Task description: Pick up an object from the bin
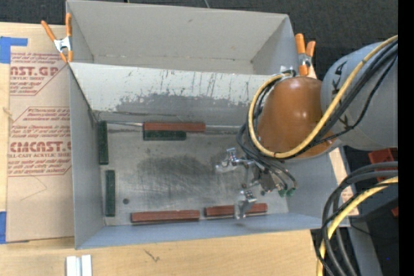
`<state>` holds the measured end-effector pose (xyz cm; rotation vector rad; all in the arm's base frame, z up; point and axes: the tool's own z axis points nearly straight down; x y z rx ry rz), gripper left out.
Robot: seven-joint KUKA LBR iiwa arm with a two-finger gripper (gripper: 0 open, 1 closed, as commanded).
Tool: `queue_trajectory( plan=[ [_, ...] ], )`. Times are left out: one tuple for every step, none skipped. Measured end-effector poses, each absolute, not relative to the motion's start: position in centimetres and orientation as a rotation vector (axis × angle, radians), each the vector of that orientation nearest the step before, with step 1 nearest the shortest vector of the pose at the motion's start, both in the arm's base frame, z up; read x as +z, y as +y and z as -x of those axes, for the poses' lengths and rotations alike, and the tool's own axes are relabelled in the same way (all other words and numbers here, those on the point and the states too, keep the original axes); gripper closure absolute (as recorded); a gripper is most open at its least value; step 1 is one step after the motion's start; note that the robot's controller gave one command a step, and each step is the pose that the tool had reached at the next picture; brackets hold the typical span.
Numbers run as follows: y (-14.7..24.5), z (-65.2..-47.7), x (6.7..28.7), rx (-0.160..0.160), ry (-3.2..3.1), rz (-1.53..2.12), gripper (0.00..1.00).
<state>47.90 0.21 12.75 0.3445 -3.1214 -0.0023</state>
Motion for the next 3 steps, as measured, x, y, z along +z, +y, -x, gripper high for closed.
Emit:
queue_trajectory(
  plan=[
    [-1.2,-48.7,7.5,0.001,-3.120,-0.492,1.00],
    [-1.2,-48.7,7.5,0.001,-3.120,-0.492,1.00],
    [-2.1,-48.7,23.2,0.000,-3.106,-0.496,1.00]
  ],
)
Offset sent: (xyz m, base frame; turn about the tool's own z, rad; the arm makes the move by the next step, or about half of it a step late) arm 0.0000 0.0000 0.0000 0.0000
